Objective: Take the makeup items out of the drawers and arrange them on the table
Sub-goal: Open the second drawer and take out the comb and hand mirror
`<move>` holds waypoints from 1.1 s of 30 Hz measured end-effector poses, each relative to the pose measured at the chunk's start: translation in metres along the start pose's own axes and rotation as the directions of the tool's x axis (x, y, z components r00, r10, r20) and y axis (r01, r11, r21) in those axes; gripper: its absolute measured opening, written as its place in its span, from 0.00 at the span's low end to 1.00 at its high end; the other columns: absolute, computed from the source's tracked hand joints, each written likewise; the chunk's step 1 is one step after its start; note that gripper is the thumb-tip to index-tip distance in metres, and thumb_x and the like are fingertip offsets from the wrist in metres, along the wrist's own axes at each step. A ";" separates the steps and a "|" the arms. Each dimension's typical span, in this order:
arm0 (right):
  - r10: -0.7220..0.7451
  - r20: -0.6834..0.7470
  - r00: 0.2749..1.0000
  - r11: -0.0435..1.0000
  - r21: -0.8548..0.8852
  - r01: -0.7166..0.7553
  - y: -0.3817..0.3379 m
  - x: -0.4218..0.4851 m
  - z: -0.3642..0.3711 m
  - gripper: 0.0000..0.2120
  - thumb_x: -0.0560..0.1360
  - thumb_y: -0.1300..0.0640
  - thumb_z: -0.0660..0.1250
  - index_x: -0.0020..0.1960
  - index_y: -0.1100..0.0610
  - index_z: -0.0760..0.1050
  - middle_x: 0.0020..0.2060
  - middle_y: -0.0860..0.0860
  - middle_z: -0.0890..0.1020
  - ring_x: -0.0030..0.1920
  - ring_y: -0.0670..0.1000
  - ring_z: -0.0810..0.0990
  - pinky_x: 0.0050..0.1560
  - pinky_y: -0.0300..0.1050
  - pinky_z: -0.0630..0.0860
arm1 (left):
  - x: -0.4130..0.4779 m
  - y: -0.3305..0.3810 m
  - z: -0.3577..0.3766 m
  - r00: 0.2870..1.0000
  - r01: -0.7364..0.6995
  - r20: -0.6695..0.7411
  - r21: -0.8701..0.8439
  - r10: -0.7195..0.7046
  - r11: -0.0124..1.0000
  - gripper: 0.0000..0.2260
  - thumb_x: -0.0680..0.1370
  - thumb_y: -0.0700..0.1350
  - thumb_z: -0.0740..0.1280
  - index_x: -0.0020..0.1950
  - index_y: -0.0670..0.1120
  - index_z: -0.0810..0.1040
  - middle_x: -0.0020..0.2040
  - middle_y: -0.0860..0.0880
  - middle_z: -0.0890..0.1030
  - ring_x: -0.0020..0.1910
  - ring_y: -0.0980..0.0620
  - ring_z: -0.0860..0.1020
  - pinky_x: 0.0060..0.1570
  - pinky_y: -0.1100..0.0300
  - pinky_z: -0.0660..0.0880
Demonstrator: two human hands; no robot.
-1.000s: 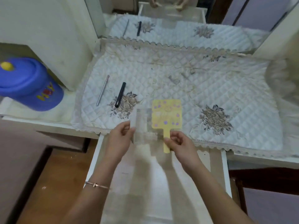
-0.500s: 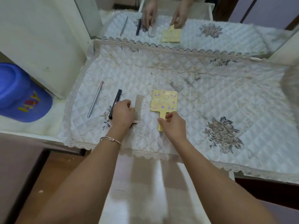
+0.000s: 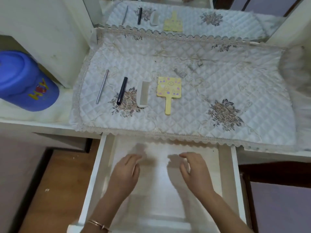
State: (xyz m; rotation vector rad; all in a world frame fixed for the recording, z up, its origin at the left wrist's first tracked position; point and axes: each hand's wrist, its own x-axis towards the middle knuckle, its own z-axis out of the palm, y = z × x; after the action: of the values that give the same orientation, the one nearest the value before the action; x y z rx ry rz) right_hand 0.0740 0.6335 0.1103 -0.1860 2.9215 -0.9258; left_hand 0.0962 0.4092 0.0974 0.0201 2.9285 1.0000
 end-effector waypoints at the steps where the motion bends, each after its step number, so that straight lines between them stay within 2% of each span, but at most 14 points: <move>1: 0.027 0.037 0.999 0.999 -0.032 -0.026 0.008 -0.027 0.004 0.09 0.71 0.57 0.63 0.50 0.54 0.77 0.43 0.49 0.82 0.45 0.51 0.78 0.46 0.43 0.74 | -0.021 -0.006 0.006 0.993 0.061 0.101 0.002 -0.061 0.998 0.12 0.76 0.44 0.59 0.54 0.45 0.79 0.50 0.47 0.82 0.49 0.55 0.76 0.49 0.61 0.73; 4: 0.244 0.248 0.937 0.969 -0.094 -0.228 0.027 -0.098 0.010 0.07 0.72 0.58 0.67 0.50 0.55 0.79 0.46 0.51 0.84 0.48 0.54 0.80 0.49 0.47 0.74 | -0.076 -0.016 0.017 0.927 0.114 0.344 0.131 -0.153 0.985 0.12 0.79 0.46 0.59 0.60 0.49 0.76 0.57 0.52 0.80 0.55 0.53 0.77 0.54 0.62 0.70; 7: 0.299 0.351 0.887 0.954 -0.125 -0.273 0.031 -0.142 0.007 0.10 0.73 0.51 0.65 0.47 0.56 0.80 0.45 0.51 0.84 0.47 0.53 0.80 0.49 0.46 0.74 | -0.108 -0.024 0.013 0.891 0.116 0.422 0.151 -0.170 0.982 0.14 0.79 0.51 0.55 0.56 0.50 0.77 0.53 0.54 0.80 0.51 0.54 0.78 0.50 0.62 0.71; 9: 0.312 0.396 0.864 0.950 -0.109 -0.293 0.025 -0.157 0.001 0.21 0.72 0.38 0.59 0.46 0.55 0.80 0.43 0.49 0.82 0.46 0.51 0.78 0.48 0.44 0.73 | -0.120 -0.031 0.008 0.870 0.077 0.474 0.144 -0.137 0.987 0.18 0.76 0.58 0.49 0.47 0.51 0.75 0.43 0.55 0.77 0.45 0.53 0.76 0.44 0.62 0.69; 11: 0.280 0.399 0.873 0.960 -0.113 -0.256 0.019 -0.165 -0.005 0.38 0.64 0.24 0.48 0.49 0.53 0.79 0.44 0.47 0.82 0.47 0.48 0.78 0.50 0.41 0.72 | -0.126 -0.033 0.004 0.835 0.063 0.537 0.131 -0.124 0.989 0.15 0.77 0.58 0.51 0.42 0.53 0.71 0.39 0.56 0.73 0.43 0.54 0.74 0.44 0.61 0.69; 13: 0.273 0.403 0.873 0.961 -0.155 -0.229 0.016 -0.168 -0.007 0.44 0.60 0.22 0.44 0.55 0.52 0.78 0.51 0.47 0.82 0.52 0.48 0.77 0.56 0.41 0.72 | -0.128 -0.034 0.000 0.807 0.041 0.580 0.136 -0.113 0.990 0.14 0.76 0.61 0.56 0.47 0.53 0.75 0.44 0.57 0.75 0.47 0.56 0.74 0.48 0.62 0.70; 15: 0.280 0.410 0.868 0.959 -0.155 -0.237 0.014 -0.168 -0.007 0.53 0.54 0.19 0.37 0.58 0.51 0.76 0.54 0.47 0.81 0.55 0.47 0.76 0.58 0.40 0.70 | -0.130 -0.035 -0.005 0.784 -0.017 0.616 0.148 -0.079 0.989 0.33 0.66 0.74 0.51 0.56 0.53 0.75 0.52 0.58 0.76 0.53 0.57 0.73 0.53 0.64 0.69; 17: 0.267 0.388 0.882 0.960 -0.184 -0.209 0.018 -0.170 -0.003 0.55 0.53 0.19 0.33 0.57 0.51 0.76 0.54 0.46 0.81 0.54 0.47 0.76 0.57 0.40 0.70 | -0.131 -0.036 -0.008 0.799 -0.032 0.599 0.125 -0.050 0.992 0.47 0.57 0.80 0.39 0.59 0.53 0.74 0.56 0.57 0.76 0.55 0.57 0.73 0.55 0.64 0.69; 20: 0.244 0.322 0.915 0.958 -0.223 -0.177 0.021 -0.170 0.003 0.43 0.61 0.24 0.41 0.56 0.51 0.77 0.51 0.46 0.82 0.52 0.48 0.78 0.55 0.42 0.72 | -0.127 -0.035 -0.009 0.828 -0.046 0.561 0.111 -0.024 0.993 0.49 0.57 0.79 0.36 0.59 0.52 0.75 0.56 0.55 0.78 0.53 0.56 0.74 0.53 0.64 0.70; 22: 0.231 0.267 0.936 0.955 -0.247 -0.165 0.024 -0.161 0.005 0.38 0.66 0.26 0.44 0.53 0.52 0.79 0.46 0.47 0.84 0.48 0.49 0.80 0.51 0.45 0.74 | -0.118 -0.036 -0.006 0.857 -0.062 0.515 0.110 -0.004 0.992 0.45 0.59 0.79 0.43 0.58 0.51 0.76 0.55 0.54 0.80 0.53 0.55 0.76 0.51 0.64 0.69; 25: 0.181 0.206 0.962 0.940 -0.323 -0.108 0.031 -0.140 0.005 0.34 0.71 0.30 0.43 0.49 0.51 0.79 0.42 0.46 0.85 0.44 0.50 0.83 0.46 0.47 0.78 | -0.096 -0.036 -0.003 0.903 -0.071 0.429 0.137 0.006 0.988 0.33 0.66 0.69 0.51 0.55 0.49 0.79 0.53 0.53 0.82 0.52 0.53 0.78 0.49 0.62 0.72; 29: 0.149 0.146 0.978 0.903 -0.424 -0.075 0.031 -0.094 0.000 0.31 0.74 0.33 0.41 0.55 0.50 0.75 0.50 0.47 0.83 0.52 0.50 0.80 0.52 0.47 0.76 | -0.055 -0.034 0.001 0.963 -0.157 0.253 0.226 0.097 0.961 0.23 0.69 0.61 0.58 0.50 0.46 0.80 0.48 0.49 0.84 0.49 0.48 0.80 0.47 0.55 0.77; 31: 0.122 0.078 0.989 0.889 -0.451 -0.074 0.031 -0.067 -0.001 0.29 0.73 0.34 0.46 0.59 0.52 0.72 0.55 0.50 0.81 0.58 0.51 0.74 0.57 0.48 0.70 | -0.032 -0.030 0.003 0.980 -0.147 0.171 0.279 0.102 0.949 0.22 0.69 0.59 0.60 0.54 0.46 0.78 0.53 0.47 0.82 0.56 0.48 0.74 0.51 0.51 0.76; 33: 0.088 0.020 0.996 0.871 -0.487 -0.067 0.030 -0.039 -0.003 0.31 0.71 0.34 0.45 0.63 0.53 0.68 0.59 0.54 0.78 0.62 0.53 0.67 0.60 0.51 0.63 | -0.008 -0.024 0.004 0.991 -0.118 0.095 0.327 0.092 0.938 0.25 0.68 0.58 0.66 0.61 0.46 0.72 0.60 0.44 0.78 0.63 0.47 0.66 0.55 0.47 0.74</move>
State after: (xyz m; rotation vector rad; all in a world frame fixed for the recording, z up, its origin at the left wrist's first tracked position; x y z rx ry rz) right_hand 0.1091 0.6646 0.0963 -0.1089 3.0333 -0.1530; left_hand 0.1040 0.3929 0.0798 0.2243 3.0105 0.4888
